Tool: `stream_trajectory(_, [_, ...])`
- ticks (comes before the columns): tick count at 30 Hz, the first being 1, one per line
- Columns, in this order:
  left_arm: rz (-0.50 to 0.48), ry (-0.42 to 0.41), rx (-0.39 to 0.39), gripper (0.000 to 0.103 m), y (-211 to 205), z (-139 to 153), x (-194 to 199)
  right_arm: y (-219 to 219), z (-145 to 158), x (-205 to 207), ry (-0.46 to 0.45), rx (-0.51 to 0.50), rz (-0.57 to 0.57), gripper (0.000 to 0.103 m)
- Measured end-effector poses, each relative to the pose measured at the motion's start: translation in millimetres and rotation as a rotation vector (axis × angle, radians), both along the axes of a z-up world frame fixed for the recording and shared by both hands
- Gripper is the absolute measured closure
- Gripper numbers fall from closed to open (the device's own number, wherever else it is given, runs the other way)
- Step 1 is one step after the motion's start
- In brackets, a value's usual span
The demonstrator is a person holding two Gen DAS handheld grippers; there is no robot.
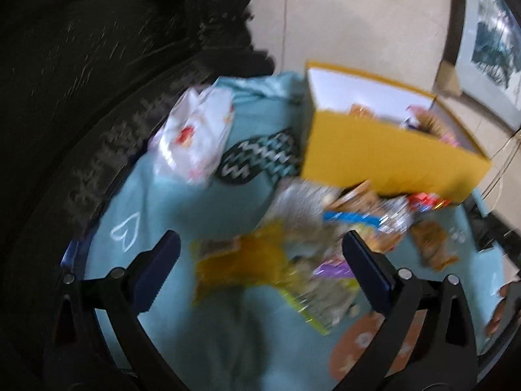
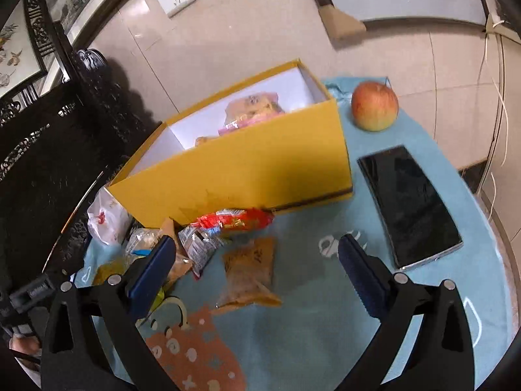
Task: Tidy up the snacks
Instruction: 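Grasp the yellow bread bag with the left tool while the right tool grasps the brown snack bag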
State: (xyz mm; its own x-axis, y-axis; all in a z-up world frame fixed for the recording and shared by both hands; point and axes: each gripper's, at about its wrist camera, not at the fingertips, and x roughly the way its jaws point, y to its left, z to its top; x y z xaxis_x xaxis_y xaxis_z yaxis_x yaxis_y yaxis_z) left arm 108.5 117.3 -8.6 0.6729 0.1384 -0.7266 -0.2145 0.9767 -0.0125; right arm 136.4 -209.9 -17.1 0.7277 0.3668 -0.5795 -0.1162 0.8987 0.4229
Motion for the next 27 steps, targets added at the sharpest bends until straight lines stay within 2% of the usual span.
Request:
stream_trajectory(2, [0.012, 0.029, -0.002, 0.002, 3, -9, 1, 2, -3, 1, 0.012, -0.027, -0.007, 0.003])
stream_trajectory(8, [0.075, 0.082, 0.001, 0.002, 12, -34, 12, 3, -5, -1, 0.017, -0.018, -0.009, 0.003])
stream_trajectory(14, [0.132, 0.148, -0.072, 0.002, 21, -64, 31, 8, -7, 0, 0.021, -0.034, 0.002, 0.003])
stream_trajectory(16, [0.145, 0.134, -0.114, 0.002, 24, -74, 31, 11, -9, 1, 0.024, -0.057, 0.006, 0.003])
stream_trajectory(17, [0.153, 0.114, -0.124, 0.006, 24, -76, 30, 13, -10, 1, 0.029, -0.076, 0.010, 0.003])
stream_trajectory(19, [0.154, 0.086, -0.117, 0.015, 23, -77, 25, 19, -14, 3, 0.041, -0.124, 0.022, 0.003])
stream_trajectory(20, [0.146, 0.078, -0.105, 0.026, 22, -76, 24, 23, -16, 4, 0.044, -0.155, 0.029, 0.003])
stream_trajectory(23, [0.118, 0.065, -0.104, 0.026, 16, -74, 18, 40, -25, 6, 0.047, -0.256, 0.055, 0.003])
stream_trajectory(27, [0.115, 0.045, -0.097, 0.026, 16, -75, 15, 55, -41, 20, 0.096, -0.312, 0.075, 0.003])
